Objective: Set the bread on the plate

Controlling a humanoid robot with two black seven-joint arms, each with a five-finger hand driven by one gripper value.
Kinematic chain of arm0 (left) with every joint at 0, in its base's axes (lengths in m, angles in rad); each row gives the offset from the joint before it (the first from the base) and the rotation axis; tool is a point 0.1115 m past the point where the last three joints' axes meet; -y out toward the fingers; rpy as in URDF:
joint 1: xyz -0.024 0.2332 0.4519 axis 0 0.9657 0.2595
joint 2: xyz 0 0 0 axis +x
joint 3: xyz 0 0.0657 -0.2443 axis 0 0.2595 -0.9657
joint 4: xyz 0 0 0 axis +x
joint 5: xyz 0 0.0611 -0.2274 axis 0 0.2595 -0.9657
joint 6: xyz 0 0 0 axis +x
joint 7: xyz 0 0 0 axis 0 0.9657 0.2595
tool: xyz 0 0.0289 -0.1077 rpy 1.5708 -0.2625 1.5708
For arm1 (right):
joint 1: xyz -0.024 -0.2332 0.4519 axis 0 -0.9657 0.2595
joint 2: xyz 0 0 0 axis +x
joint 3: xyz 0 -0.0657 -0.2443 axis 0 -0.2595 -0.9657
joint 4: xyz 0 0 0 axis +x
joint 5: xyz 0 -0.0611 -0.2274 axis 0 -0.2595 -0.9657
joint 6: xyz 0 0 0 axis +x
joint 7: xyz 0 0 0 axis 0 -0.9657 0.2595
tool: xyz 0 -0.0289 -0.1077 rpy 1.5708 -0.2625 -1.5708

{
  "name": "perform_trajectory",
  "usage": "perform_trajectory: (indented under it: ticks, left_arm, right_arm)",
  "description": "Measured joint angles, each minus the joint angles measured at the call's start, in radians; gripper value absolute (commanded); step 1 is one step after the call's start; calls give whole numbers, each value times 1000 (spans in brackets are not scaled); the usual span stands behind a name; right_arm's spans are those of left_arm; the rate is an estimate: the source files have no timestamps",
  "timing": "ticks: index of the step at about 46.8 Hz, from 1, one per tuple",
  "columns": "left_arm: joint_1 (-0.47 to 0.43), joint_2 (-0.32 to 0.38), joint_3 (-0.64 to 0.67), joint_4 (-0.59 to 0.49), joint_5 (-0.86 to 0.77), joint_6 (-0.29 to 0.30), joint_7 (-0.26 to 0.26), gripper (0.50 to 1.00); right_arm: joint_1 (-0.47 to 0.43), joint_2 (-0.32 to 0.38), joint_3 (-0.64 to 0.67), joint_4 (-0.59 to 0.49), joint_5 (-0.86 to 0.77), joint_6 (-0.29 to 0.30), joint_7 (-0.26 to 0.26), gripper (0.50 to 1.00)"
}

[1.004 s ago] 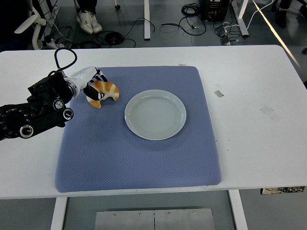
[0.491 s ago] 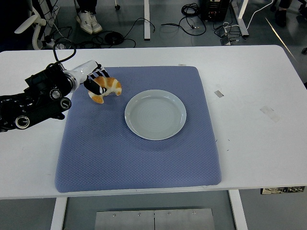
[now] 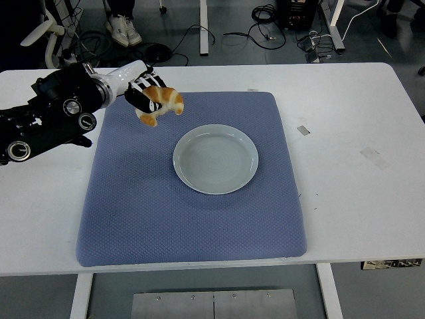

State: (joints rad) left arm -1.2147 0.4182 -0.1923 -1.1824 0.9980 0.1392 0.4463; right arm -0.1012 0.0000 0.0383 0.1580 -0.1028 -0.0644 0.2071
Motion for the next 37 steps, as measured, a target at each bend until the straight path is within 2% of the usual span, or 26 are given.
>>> perform_trajectory:
  ticks: [15,25,37]
  left_arm:
    - [-4,-83,9,-9,12,3,4,500]
    - [-10,-125,28,-55,48,3,9,507]
    - [-13,-145,45,-79,75,1,11,508]
  right_arm:
    - [0,0,0,0,0,0,0,1000]
    - [0,0,0,0,0,0,0,1000]
    - [0,0,0,0,0,0,0,1000]
